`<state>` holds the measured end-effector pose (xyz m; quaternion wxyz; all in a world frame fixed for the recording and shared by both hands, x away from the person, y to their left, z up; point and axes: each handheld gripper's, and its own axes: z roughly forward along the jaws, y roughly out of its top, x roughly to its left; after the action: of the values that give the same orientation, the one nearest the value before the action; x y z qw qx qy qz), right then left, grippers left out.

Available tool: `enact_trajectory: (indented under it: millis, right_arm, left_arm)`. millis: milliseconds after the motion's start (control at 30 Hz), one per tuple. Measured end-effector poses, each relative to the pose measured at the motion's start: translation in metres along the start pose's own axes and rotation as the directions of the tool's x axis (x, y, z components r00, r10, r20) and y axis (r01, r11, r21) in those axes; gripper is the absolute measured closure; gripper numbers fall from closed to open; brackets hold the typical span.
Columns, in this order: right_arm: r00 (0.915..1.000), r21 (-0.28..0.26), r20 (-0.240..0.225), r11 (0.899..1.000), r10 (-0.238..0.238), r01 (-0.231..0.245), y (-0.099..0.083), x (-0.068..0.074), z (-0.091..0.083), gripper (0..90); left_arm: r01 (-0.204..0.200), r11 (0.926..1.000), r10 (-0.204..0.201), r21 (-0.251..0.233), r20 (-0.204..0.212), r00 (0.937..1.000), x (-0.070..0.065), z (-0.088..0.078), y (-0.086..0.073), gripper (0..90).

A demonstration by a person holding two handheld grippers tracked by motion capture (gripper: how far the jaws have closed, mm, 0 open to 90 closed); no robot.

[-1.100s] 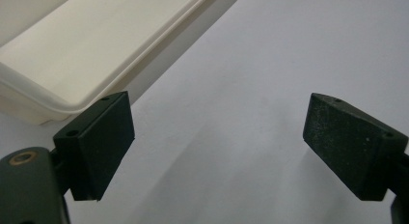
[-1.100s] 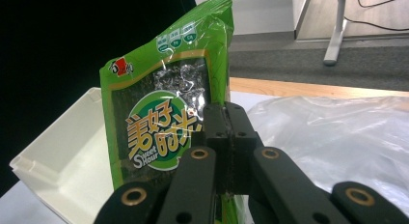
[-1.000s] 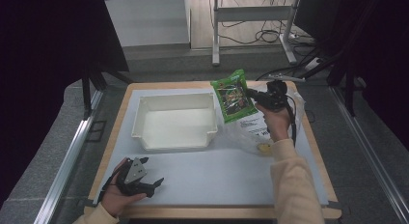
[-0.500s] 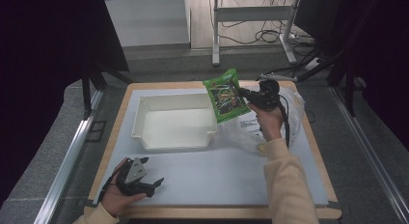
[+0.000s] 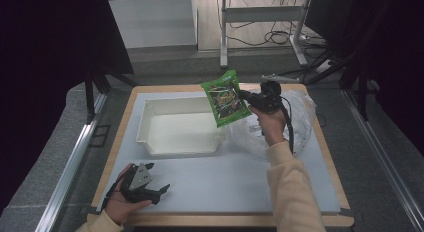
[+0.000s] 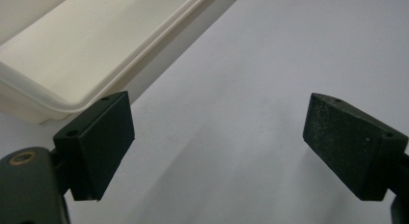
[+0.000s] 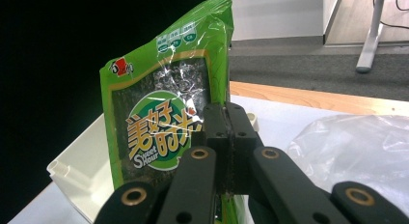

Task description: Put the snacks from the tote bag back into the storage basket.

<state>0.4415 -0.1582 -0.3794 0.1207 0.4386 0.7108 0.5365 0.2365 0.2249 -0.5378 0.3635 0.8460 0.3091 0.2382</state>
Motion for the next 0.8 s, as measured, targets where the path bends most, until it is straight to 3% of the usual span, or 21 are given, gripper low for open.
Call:
enact_trajectory:
  millis: [800]
  right_arm:
    - [0.998, 0.017, -0.062, 1.0, -0.008, 0.009, 0.001, 0.026, 0.024, 89.8]
  left_arm:
    - [0.003, 1.0, -0.003, 0.001, 0.002, 1.0, 0.001, 0.001, -0.001, 10.8]
